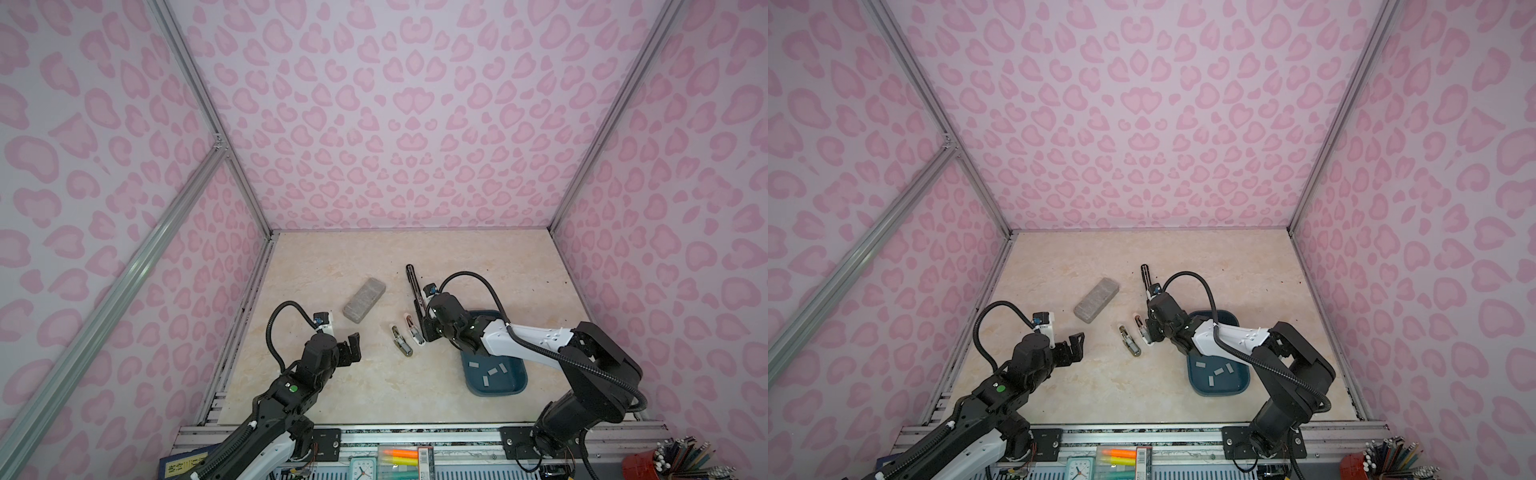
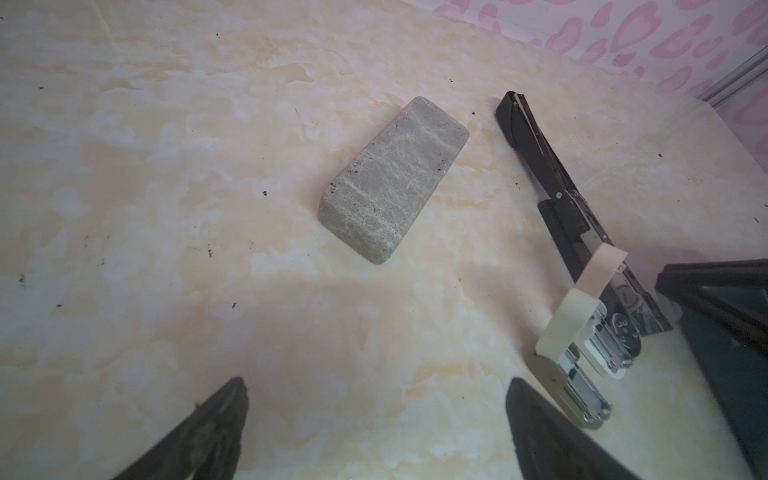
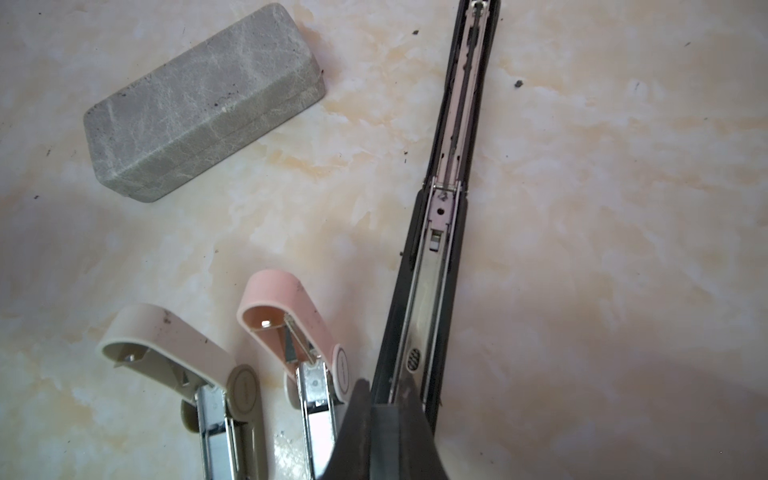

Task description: Load the staples into the stapler

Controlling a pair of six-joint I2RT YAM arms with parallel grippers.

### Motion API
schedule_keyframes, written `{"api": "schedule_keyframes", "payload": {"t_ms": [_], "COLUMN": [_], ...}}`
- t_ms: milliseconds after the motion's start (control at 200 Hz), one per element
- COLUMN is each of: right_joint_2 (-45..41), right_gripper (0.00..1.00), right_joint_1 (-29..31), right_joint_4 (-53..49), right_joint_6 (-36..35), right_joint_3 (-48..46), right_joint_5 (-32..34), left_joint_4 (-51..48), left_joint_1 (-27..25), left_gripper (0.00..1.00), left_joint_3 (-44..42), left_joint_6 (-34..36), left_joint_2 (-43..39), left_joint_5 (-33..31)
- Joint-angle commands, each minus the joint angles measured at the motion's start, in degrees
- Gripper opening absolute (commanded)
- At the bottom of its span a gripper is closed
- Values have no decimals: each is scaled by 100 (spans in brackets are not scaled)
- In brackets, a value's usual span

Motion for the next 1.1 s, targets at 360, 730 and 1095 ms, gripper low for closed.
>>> {"api": "schedule_keyframes", "payload": {"t_ms": [360,730,1095], "right_joint_2": [220,247,242], "right_gripper": [0,0,0], "right_joint_1": [10,10,-8], "right_joint_4": [110,143,136], "right_joint_6": [92,193,262], "right_joint_3": [107,78,62], "right_joint_5": [167,242,343], "left_joint_4": [106,102,104], "left_joint_1": [-2,-2,-2], "left_gripper": [98,98,98], "left_joint_3": [67,68,63], "left_joint_6": [-78,-86,-87], "left_joint_2": [19,35,37], "left_joint_5": [-3,-16,-3]}}
